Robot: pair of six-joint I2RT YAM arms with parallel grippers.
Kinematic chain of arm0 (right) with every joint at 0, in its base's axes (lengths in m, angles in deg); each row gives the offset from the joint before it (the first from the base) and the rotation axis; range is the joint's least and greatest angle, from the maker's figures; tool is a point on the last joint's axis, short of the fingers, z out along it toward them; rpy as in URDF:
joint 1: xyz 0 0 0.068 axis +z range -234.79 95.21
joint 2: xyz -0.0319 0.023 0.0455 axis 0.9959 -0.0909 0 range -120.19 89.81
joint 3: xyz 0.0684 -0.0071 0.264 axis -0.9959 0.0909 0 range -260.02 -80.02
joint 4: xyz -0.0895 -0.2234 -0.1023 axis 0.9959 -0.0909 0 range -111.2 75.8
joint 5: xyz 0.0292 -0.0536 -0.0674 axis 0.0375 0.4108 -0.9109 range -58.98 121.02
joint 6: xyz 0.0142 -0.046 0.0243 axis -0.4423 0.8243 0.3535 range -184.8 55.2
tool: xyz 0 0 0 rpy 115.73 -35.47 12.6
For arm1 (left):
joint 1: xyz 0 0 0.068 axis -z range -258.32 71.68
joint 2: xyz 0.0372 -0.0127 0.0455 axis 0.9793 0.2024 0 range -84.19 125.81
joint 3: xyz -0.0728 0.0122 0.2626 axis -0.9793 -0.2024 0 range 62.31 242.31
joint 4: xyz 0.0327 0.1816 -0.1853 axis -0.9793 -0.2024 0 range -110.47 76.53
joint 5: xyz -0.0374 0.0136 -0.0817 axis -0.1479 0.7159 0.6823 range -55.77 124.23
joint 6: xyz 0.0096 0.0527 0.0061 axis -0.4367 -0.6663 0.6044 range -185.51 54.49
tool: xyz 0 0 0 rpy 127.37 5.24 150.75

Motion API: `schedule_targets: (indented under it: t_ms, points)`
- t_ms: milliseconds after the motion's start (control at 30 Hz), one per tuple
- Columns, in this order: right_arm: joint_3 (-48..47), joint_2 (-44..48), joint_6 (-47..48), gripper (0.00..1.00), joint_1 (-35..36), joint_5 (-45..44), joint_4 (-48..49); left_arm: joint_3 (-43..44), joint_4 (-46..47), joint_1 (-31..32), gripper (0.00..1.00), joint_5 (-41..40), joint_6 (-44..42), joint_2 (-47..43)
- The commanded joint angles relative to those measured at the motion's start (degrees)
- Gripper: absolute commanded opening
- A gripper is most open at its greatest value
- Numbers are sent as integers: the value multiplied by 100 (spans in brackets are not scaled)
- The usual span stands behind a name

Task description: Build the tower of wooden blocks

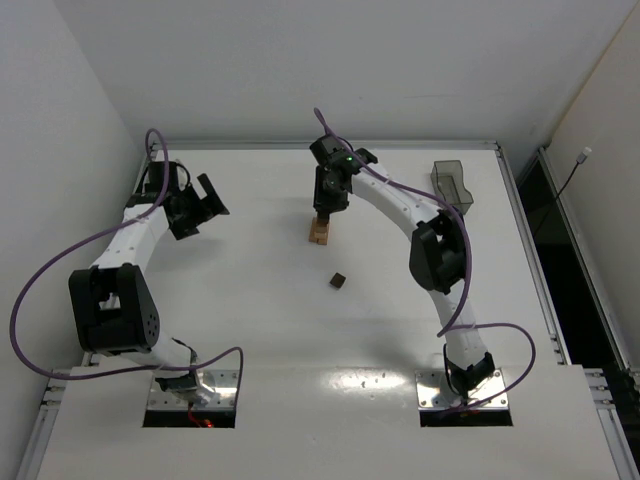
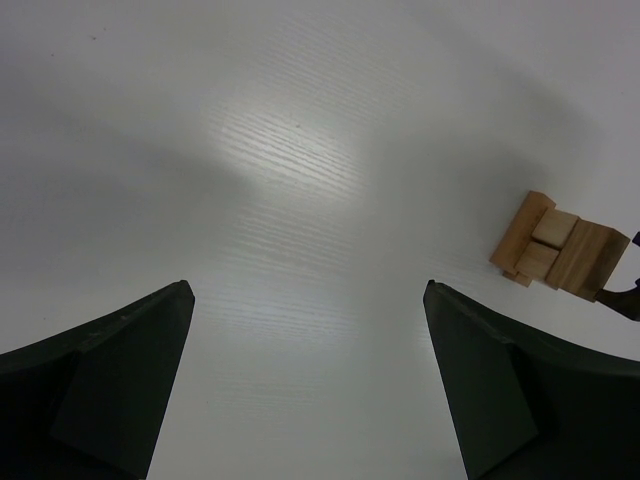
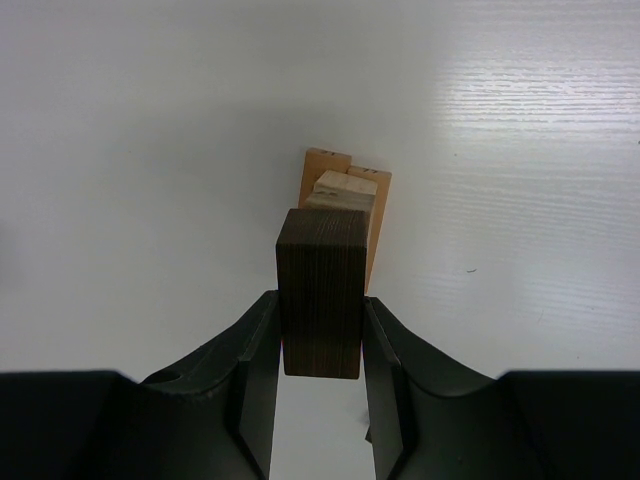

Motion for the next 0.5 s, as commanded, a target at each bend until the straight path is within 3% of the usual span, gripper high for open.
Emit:
schedule_targets:
  t_ms: [0,467]
  points:
    - [42,45,34,0,23,76,151,205,126,-35,100,86,49,19]
    - [95,45,34,1,23,181,204,258,126,-35,100,86,49,19]
